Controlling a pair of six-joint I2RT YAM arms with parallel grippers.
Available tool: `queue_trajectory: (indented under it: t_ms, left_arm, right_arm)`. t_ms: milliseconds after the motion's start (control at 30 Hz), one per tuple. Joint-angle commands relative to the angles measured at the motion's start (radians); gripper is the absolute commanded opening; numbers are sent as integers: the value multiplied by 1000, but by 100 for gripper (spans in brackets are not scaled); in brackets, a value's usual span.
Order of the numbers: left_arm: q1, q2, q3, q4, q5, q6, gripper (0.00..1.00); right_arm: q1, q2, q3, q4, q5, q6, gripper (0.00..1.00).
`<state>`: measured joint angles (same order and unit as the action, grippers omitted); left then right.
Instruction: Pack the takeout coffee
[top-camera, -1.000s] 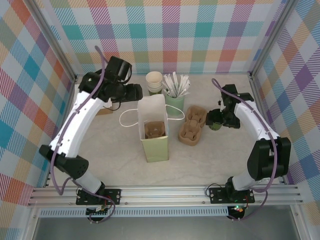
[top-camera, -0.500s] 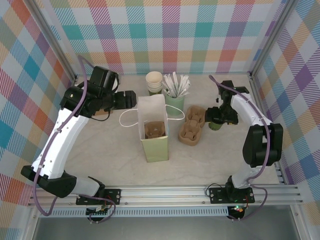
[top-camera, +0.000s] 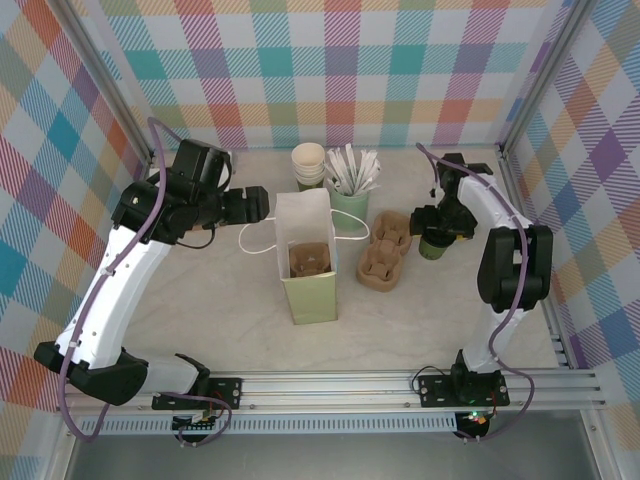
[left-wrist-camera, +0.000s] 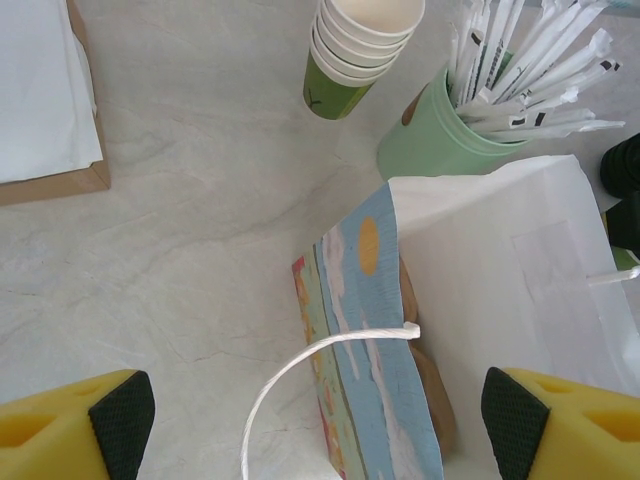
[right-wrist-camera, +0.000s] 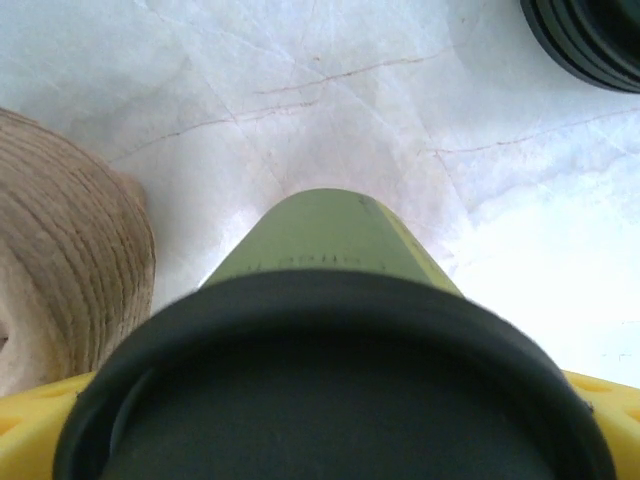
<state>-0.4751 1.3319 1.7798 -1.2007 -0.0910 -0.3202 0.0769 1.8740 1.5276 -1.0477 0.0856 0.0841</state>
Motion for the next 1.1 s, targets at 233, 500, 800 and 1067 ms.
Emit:
queue_trajectory:
  t_ms: [233, 500, 800, 1067]
  left_arm:
    - [15, -15, -11, 10, 1, 31, 88]
    - [15, 4, 9, 7, 8, 43, 88]
    - [17, 14, 7, 8, 2, 53, 89]
    - [38, 57, 18, 33, 44, 69, 89]
  right_arm:
    - [-6, 25, 29, -19, -4, -48, 100]
    - [-7, 4, 13, -29, 26, -71, 93]
    - [-6, -38, 9, -49, 13, -78, 84]
    - [-6, -142, -5, -119, -16, -64, 81]
